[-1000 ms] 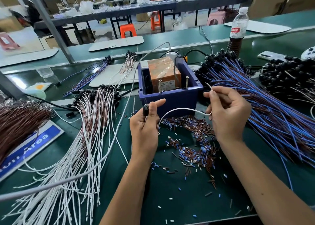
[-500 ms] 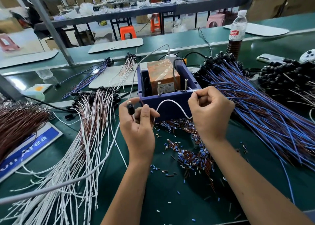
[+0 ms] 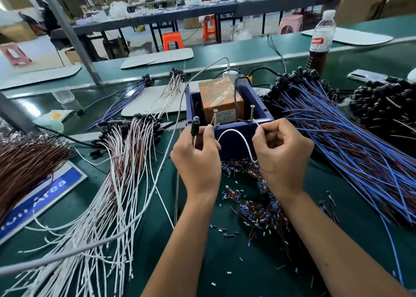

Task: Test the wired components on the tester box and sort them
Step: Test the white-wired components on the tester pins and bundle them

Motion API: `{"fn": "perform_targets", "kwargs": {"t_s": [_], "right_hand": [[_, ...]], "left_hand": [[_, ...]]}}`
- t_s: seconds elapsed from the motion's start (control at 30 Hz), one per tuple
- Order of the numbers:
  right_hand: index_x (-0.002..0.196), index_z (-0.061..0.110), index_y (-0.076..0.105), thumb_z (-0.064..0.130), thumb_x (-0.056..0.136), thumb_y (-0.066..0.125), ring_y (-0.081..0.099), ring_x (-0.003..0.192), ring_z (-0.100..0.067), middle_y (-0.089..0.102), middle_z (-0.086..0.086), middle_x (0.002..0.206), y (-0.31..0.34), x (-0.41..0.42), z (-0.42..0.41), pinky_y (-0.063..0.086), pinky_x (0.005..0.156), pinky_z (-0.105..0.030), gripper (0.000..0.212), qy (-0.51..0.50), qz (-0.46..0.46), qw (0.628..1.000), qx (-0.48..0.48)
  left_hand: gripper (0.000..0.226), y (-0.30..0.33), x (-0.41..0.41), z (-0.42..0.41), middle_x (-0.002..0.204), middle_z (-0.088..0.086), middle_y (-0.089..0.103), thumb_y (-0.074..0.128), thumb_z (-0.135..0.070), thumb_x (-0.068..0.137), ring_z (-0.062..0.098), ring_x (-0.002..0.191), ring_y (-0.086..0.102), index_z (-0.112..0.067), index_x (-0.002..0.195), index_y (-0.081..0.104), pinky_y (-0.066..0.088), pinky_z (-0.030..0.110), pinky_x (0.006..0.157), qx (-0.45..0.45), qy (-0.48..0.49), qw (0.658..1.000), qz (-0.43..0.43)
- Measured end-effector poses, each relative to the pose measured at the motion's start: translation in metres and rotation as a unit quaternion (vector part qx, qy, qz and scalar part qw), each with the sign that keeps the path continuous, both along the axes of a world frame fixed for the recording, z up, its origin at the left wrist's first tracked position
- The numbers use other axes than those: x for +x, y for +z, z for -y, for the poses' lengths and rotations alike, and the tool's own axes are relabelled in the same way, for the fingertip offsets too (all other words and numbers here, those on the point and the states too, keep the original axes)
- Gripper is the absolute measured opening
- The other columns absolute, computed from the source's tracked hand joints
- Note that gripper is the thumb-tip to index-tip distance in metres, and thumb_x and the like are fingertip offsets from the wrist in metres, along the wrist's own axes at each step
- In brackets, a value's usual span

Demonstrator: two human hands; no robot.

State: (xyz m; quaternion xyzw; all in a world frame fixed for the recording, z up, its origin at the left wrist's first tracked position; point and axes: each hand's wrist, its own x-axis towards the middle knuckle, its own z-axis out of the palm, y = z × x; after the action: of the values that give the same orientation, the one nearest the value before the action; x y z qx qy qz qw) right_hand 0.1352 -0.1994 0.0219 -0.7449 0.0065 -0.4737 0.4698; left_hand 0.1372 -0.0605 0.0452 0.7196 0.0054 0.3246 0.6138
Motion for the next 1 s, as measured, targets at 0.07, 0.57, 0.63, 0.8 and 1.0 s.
{"fn": "perform_targets", "kwargs": {"t_s": [0.07, 0.57, 0.63, 0.8, 1.0], "right_hand": [[0.078, 0.012, 0.068, 0.013, 0.092, 0.072, 0.057, 0.052, -0.012, 0.062, 0.006, 0.061, -0.001, 0.000, 0.001, 0.046, 0.050, -0.033, 0.014, 0.000, 0.001, 1.000, -0.011], [0.080, 0.011, 0.068, 0.011, 0.093, 0.071, 0.058, 0.054, -0.011, 0.061, 0.006, 0.062, 0.002, -0.001, 0.002, 0.045, 0.051, -0.029, 0.014, -0.009, 0.002, 1.000, 0.000], [0.080, 0.011, 0.068, 0.010, 0.093, 0.070, 0.060, 0.056, -0.011, 0.063, 0.007, 0.063, 0.003, -0.003, 0.004, 0.047, 0.052, -0.028, 0.013, -0.022, -0.002, 1.000, 0.023], [0.080, 0.013, 0.069, 0.012, 0.092, 0.070, 0.062, 0.055, -0.009, 0.065, 0.008, 0.064, 0.012, -0.011, 0.022, 0.049, 0.054, -0.026, 0.012, -0.039, -0.026, 0.996, 0.082], [0.074, 0.022, 0.067, 0.021, 0.084, 0.068, 0.056, 0.036, -0.019, 0.068, -0.003, 0.057, 0.050, -0.027, 0.130, 0.042, 0.040, -0.024, 0.010, -0.078, -0.078, 0.982, 0.150]], "left_hand": [[0.025, 0.000, 0.000, 0.001, 0.054, -0.007, 0.062, 0.067, -0.014, 0.098, 0.008, 0.050, 0.058, -0.013, 0.072, 0.067, 0.044, 0.017, 0.055, 0.017, 0.002, 1.000, -0.005], [0.023, 0.000, -0.007, 0.002, 0.060, -0.004, 0.061, 0.067, -0.020, 0.097, 0.017, 0.056, 0.057, -0.017, 0.074, 0.066, 0.049, 0.032, 0.056, -0.014, 0.037, 0.999, -0.001], [0.022, 0.001, -0.009, 0.002, 0.063, -0.001, 0.062, 0.065, -0.025, 0.096, 0.021, 0.057, 0.058, -0.015, 0.077, 0.066, 0.049, 0.034, 0.055, -0.031, 0.060, 0.997, 0.026], [0.021, 0.017, -0.017, 0.012, 0.064, 0.004, 0.062, 0.064, -0.025, 0.096, 0.024, 0.056, 0.056, -0.015, 0.078, 0.065, 0.046, 0.032, 0.054, -0.052, 0.029, 0.996, 0.065], [0.022, 0.043, -0.023, 0.078, 0.065, 0.002, 0.061, 0.065, -0.019, 0.098, 0.021, 0.060, 0.056, -0.013, 0.077, 0.063, 0.047, 0.032, 0.056, -0.055, -0.119, 0.990, 0.052]]}}
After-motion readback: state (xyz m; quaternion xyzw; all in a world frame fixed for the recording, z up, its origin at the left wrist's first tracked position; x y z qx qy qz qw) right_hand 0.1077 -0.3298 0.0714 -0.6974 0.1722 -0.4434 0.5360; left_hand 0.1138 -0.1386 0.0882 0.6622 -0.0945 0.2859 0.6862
